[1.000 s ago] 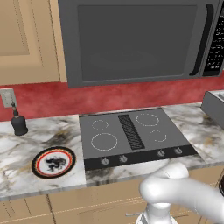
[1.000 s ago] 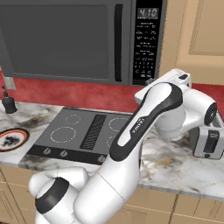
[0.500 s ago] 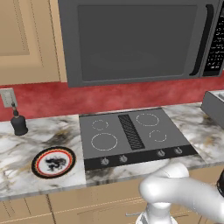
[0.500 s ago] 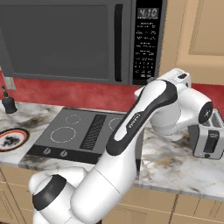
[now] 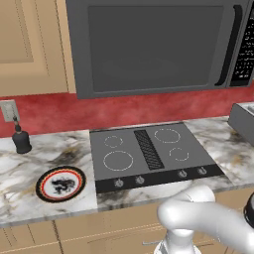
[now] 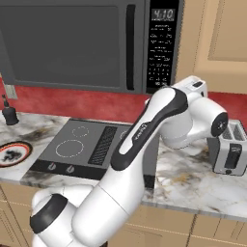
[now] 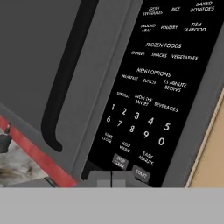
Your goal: Pick the sweet potato from the counter and place it in the microwave. Then turn on the microwave.
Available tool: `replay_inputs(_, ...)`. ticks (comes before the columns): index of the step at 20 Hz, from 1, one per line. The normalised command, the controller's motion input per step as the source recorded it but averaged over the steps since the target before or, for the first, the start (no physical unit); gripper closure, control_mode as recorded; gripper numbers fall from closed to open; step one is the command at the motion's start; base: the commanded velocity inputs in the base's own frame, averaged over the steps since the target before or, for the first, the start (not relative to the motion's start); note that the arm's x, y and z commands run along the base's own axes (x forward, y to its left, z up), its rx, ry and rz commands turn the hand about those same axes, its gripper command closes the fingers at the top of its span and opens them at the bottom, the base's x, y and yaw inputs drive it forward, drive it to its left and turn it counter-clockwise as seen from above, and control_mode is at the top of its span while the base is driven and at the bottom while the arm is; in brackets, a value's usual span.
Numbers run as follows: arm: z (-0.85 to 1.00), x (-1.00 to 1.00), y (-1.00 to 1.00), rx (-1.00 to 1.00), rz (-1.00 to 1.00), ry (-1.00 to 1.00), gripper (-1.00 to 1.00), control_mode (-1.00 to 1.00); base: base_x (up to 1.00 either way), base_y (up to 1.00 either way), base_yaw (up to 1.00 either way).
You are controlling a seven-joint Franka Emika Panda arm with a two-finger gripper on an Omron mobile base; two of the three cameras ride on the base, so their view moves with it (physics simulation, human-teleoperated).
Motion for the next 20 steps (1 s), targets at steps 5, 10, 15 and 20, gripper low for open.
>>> replay_inputs(5, -0.05, 0.09, 0.13, 0.0, -0.03, 0.0, 1.0, -1.0, 0.0, 0.0, 0.0)
replay_inputs(10, -0.03, 0.21, 0.08, 0.0, -0.03, 0.0, 1.0, -1.0, 0.0, 0.0, 0.0)
replay_inputs(15, 0.0, 0.29, 0.01, 0.0, -0.02, 0.0, 1.0, -1.0, 0.0, 0.0, 0.0)
replay_inputs(20, 0.0, 0.32, 0.0, 0.0, -0.02, 0.0, 1.0, -1.0, 0.0, 0.0, 0.0)
